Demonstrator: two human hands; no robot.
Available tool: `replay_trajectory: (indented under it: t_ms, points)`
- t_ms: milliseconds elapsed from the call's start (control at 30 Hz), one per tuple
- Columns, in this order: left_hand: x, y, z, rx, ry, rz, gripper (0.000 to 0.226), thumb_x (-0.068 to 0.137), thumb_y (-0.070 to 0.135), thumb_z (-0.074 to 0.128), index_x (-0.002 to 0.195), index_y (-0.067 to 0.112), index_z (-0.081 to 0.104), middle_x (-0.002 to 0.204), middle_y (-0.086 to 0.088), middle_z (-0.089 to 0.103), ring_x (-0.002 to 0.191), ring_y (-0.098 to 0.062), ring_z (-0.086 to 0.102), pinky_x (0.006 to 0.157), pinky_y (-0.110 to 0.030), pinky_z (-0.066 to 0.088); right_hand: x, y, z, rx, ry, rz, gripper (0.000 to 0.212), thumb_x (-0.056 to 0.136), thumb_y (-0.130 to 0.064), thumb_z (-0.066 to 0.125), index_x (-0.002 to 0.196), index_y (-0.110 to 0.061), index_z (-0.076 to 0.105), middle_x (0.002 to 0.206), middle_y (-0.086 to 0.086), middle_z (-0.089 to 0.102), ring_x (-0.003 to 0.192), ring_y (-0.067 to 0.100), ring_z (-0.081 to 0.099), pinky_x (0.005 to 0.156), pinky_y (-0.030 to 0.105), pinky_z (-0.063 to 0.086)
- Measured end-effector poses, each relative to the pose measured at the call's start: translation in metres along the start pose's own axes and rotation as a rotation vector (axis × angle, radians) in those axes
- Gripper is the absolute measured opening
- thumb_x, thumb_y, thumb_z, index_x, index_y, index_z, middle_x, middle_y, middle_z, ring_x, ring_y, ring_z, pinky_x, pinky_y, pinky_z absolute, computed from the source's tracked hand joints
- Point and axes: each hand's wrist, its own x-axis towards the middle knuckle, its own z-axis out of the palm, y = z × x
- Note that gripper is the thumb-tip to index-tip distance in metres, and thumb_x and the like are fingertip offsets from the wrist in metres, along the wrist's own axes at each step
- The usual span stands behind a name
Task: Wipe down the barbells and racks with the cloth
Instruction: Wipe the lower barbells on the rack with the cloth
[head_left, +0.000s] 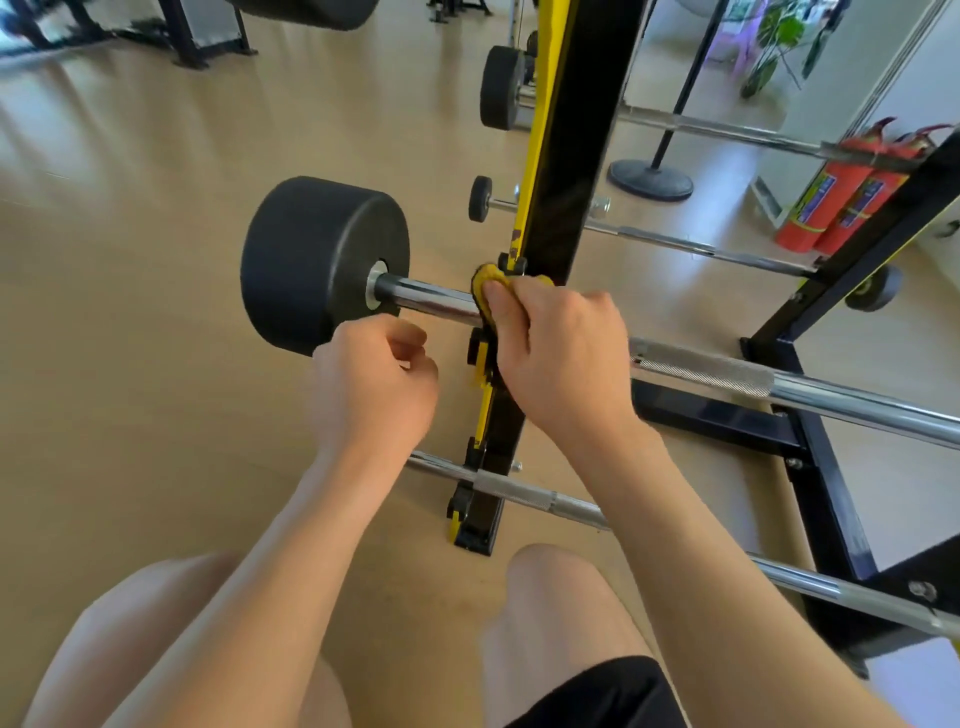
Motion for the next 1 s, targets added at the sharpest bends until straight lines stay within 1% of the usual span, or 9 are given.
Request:
replay_trajectory:
  t_ms: [100, 333, 400, 467, 533, 700, 800, 933, 1000]
  points:
    - [0.002, -0.003, -0.002, -0.076, -0.036, -0.094, 0.029, 0.099, 0.005, 0.063, 0.118, 0.022, 0.077, 0.1, 0.011, 0.076, 0.087, -0.001, 0.069, 0.073, -0.011, 0.047, 0.022, -0.029, 0.004, 0.184, 0.139, -0.006, 0.037, 0.11, -0.036, 0.047, 0.094, -0.013, 0.071, 0.066, -0.017, 0.052, 0.048, -0.003, 0.045, 0.055, 0.009, 0.033]
    - [0.004, -0.013, -0.013, 0.012, -0.147, -0.146, 0.034, 0.099, 0.005, 0.06, 0.124, 0.024, 0.075, 0.11, 0.005, 0.073, 0.096, -0.012, 0.067, 0.082, -0.026, 0.051, 0.065, -0.058, 0.039, 0.012, -0.176, 0.062, 0.034, 0.111, -0.04, 0.043, 0.118, -0.013, 0.063, 0.09, -0.005, 0.059, 0.075, 0.012, 0.055, 0.055, 0.016, 0.033]
    - [0.003, -0.017, -0.015, 0.145, -0.19, -0.15, 0.025, 0.102, 0.014, 0.058, 0.113, 0.027, 0.077, 0.101, 0.006, 0.072, 0.086, -0.013, 0.066, 0.076, -0.03, 0.055, 0.068, -0.058, 0.043, -0.102, -0.384, 0.057, 0.031, 0.108, -0.026, 0.053, 0.133, -0.008, 0.055, 0.109, 0.003, 0.061, 0.096, 0.019, 0.059, 0.073, 0.022, 0.046]
    - [0.002, -0.02, -0.016, 0.267, -0.256, -0.138, 0.016, 0.103, 0.024, 0.055, 0.101, 0.025, 0.071, 0.085, 0.003, 0.068, 0.073, -0.014, 0.065, 0.066, -0.032, 0.056, 0.056, -0.063, 0.052, -0.405, -0.601, -0.04, 0.056, 0.101, -0.017, 0.059, 0.149, 0.002, 0.039, 0.134, 0.019, 0.057, 0.12, 0.035, 0.058, 0.097, 0.04, 0.051]
    - [0.003, -0.02, -0.014, 0.369, -0.35, -0.119, 0.013, 0.102, 0.025, 0.053, 0.097, 0.023, 0.065, 0.078, 0.001, 0.064, 0.068, -0.014, 0.063, 0.061, -0.03, 0.052, 0.046, -0.067, 0.057, -0.615, -0.654, -0.119, 0.07, 0.099, -0.017, 0.059, 0.156, 0.004, 0.025, 0.144, 0.026, 0.049, 0.128, 0.042, 0.054, 0.099, 0.046, 0.048]
    - [0.003, -0.021, -0.009, 0.492, -0.588, -0.098, 0.013, 0.104, 0.022, 0.05, 0.096, 0.02, 0.061, 0.088, -0.003, 0.059, 0.081, -0.021, 0.063, 0.084, -0.042, 0.06, 0.096, -0.056, 0.05, -0.484, -0.925, -0.183, 0.026, 0.106, -0.035, 0.056, 0.121, -0.014, 0.054, 0.099, 0.003, 0.062, 0.084, 0.021, 0.063, 0.072, 0.033, 0.049]
    - [0.0, -0.02, -0.008, 0.469, -0.632, -0.082, 0.012, 0.104, 0.021, 0.051, 0.104, 0.019, 0.063, 0.093, -0.003, 0.058, 0.088, -0.021, 0.063, 0.091, -0.045, 0.059, 0.112, -0.049, 0.043, -0.19, -1.106, -0.009, 0.035, 0.104, -0.056, 0.052, 0.097, -0.022, 0.057, 0.087, 0.003, 0.069, 0.067, 0.015, 0.067, 0.069, 0.03, 0.057]
    - [-0.004, -0.015, -0.005, 0.495, -0.665, -0.094, 0.011, 0.104, 0.018, 0.05, 0.109, 0.018, 0.06, 0.097, -0.003, 0.056, 0.098, -0.024, 0.061, 0.097, -0.048, 0.055, 0.098, -0.053, 0.047, -0.296, -1.008, -0.005, 0.023, 0.103, -0.033, 0.061, 0.114, -0.013, 0.063, 0.092, 0.006, 0.069, 0.077, 0.021, 0.069, 0.072, 0.034, 0.058]
    - [-0.006, -0.012, 0.0, 0.5, -0.663, -0.081, 0.011, 0.103, 0.02, 0.05, 0.104, 0.018, 0.061, 0.096, -0.004, 0.059, 0.095, -0.023, 0.062, 0.094, -0.046, 0.056, 0.078, -0.057, 0.046, -0.417, -0.885, -0.065, 0.044, 0.096, -0.012, 0.065, 0.138, -0.007, 0.051, 0.103, 0.008, 0.062, 0.089, 0.026, 0.063, 0.075, 0.038, 0.053]
